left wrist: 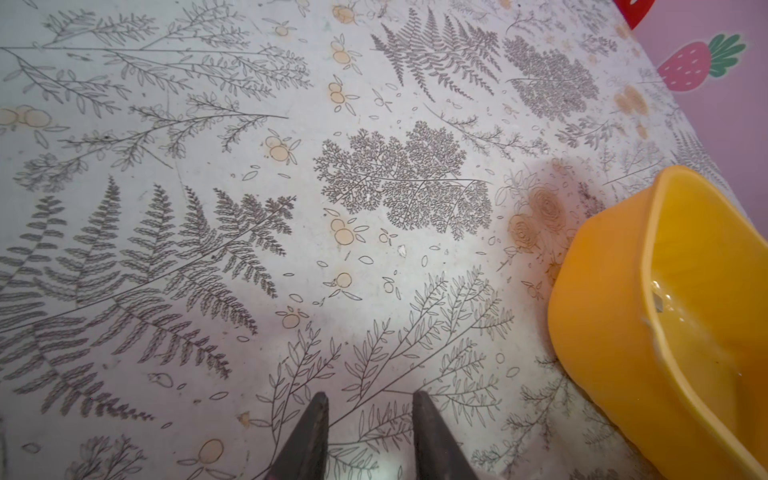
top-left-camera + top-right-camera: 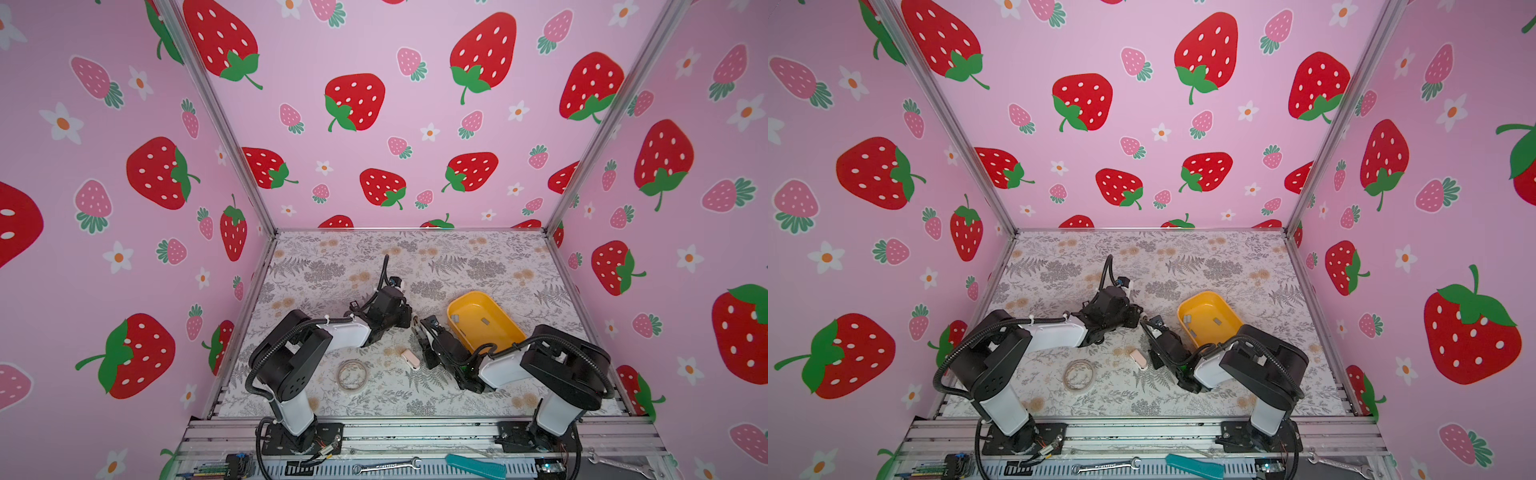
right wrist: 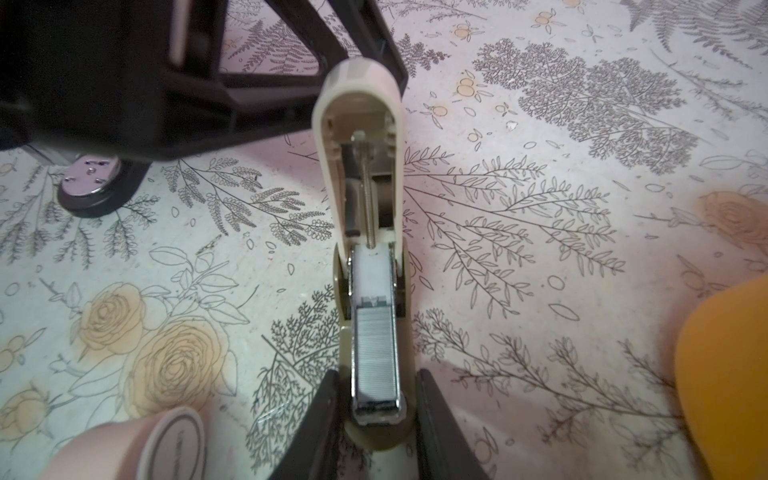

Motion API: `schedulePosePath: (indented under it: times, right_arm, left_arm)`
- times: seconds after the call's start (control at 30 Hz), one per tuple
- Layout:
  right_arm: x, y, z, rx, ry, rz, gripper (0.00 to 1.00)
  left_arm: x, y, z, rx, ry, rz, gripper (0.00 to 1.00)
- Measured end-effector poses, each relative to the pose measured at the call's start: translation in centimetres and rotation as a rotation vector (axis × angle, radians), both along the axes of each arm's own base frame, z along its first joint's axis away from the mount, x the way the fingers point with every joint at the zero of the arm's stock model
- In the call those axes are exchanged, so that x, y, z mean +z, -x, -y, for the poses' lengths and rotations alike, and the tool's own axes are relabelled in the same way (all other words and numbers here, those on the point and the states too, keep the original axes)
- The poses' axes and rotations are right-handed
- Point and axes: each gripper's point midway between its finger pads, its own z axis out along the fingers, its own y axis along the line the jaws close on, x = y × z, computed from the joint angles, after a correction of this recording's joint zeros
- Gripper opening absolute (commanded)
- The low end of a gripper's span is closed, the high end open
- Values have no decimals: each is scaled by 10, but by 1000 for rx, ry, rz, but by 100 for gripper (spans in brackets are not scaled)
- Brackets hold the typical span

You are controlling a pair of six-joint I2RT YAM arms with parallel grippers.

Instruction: Load the staples into the stapler

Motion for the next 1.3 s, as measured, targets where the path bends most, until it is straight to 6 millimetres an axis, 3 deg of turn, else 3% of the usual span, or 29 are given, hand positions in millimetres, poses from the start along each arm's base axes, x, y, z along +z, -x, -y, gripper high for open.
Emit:
schedulePosePath:
  times: [0.37, 0.8, 1.3]
  right_arm:
    - [1, 1, -2, 11, -12, -11, 28]
    - [6, 13, 2, 46, -38, -51, 43]
    - [67, 14, 3, 48, -177, 21, 36]
  left_arm:
    - [2, 14, 8, -54, 3, 36, 36]
    - [0, 23, 15, -106, 25, 55, 36]
    - [-6, 36, 21, -154, 24, 66, 37]
